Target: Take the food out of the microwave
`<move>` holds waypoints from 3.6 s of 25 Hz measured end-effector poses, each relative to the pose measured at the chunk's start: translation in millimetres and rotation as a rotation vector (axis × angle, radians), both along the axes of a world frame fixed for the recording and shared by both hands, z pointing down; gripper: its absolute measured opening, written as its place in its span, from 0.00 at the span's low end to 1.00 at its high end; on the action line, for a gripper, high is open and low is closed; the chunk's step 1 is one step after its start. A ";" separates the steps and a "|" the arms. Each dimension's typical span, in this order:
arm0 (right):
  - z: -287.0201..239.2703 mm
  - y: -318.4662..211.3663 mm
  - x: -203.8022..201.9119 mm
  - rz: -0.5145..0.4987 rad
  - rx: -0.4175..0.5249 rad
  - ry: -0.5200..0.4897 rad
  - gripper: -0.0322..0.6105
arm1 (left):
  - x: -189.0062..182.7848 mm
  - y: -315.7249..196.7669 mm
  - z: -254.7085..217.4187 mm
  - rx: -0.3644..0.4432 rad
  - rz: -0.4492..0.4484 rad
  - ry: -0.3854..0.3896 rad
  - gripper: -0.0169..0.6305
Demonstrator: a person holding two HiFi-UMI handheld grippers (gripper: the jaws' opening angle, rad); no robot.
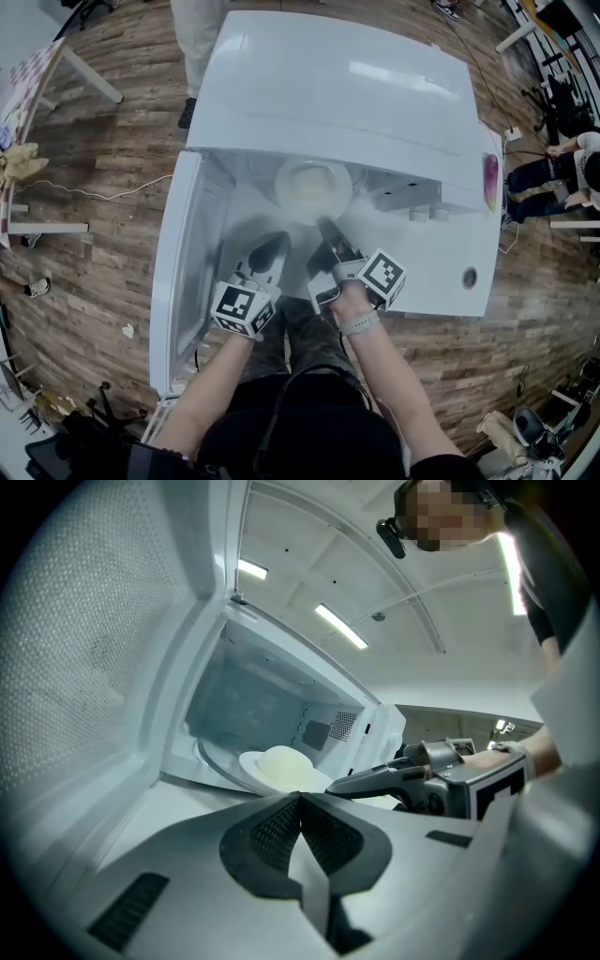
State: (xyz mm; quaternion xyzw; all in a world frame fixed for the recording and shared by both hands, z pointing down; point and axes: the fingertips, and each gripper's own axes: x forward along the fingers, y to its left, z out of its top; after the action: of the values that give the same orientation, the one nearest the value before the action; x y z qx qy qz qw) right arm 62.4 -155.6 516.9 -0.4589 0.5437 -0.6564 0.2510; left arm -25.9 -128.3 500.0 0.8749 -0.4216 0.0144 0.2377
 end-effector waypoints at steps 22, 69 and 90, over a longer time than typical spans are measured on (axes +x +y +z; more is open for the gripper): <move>15.2 -11.7 5.0 0.011 -0.103 0.037 0.15 | -4.3 6.4 1.0 -0.006 -0.006 0.005 0.04; -7.8 18.9 8.9 -0.013 0.172 -0.068 0.09 | 4.2 -24.3 19.1 -0.464 -0.124 0.753 0.25; -4.0 21.8 5.2 -0.137 0.142 0.269 0.13 | 12.4 -19.5 13.0 -0.464 -0.140 0.671 0.13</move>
State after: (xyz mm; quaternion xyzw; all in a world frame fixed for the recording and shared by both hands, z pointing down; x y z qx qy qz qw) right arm 67.6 -133.9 512.9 -0.4856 0.6474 -0.5644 0.1627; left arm -13.6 -147.8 513.0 0.7236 -0.3647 -0.1932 0.5533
